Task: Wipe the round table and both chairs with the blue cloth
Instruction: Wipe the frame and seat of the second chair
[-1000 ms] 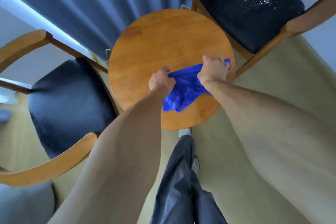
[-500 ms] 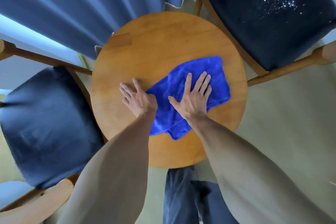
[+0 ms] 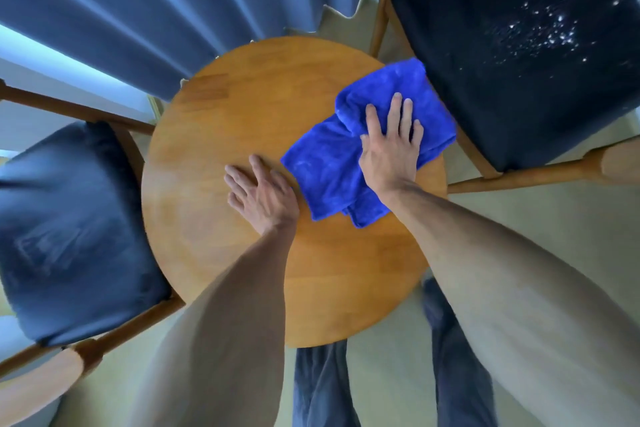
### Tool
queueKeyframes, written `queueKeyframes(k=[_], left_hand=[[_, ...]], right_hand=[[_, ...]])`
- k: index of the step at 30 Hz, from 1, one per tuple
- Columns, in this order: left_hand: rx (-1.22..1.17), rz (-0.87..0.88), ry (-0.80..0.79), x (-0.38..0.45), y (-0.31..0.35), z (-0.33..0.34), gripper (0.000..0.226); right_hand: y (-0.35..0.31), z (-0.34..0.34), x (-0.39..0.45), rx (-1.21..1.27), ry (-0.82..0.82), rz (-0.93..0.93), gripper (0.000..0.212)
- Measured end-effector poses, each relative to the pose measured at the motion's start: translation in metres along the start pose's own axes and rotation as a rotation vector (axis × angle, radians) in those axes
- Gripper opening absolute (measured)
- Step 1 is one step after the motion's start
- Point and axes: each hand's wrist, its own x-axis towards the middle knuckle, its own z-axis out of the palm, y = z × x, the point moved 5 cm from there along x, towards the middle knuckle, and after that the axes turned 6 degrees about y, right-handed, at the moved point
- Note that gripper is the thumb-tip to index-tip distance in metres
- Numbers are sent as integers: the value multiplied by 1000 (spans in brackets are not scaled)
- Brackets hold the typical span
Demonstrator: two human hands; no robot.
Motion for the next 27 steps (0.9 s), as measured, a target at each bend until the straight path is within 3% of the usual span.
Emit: queueKeyframes(k=[4,8,14,19,27], left_hand=[[35,-117,43,-10,0,16,55],[6,-216,64,-34,-20,28,58],[4,-120,117,-44,-57,21,55],[46,-10,175,-23,-92,13,51],[10,-6,264,30,-153,-10,46]], right_hand=[[41,-7,18,-19,-49,46,66],[46,-4,17,5,-7,43,57],[20,7,10,-28,27,-32,73],[-31,17,10,-67,29,-158,72],[-183,44,-4,-25,-11,-311,72]])
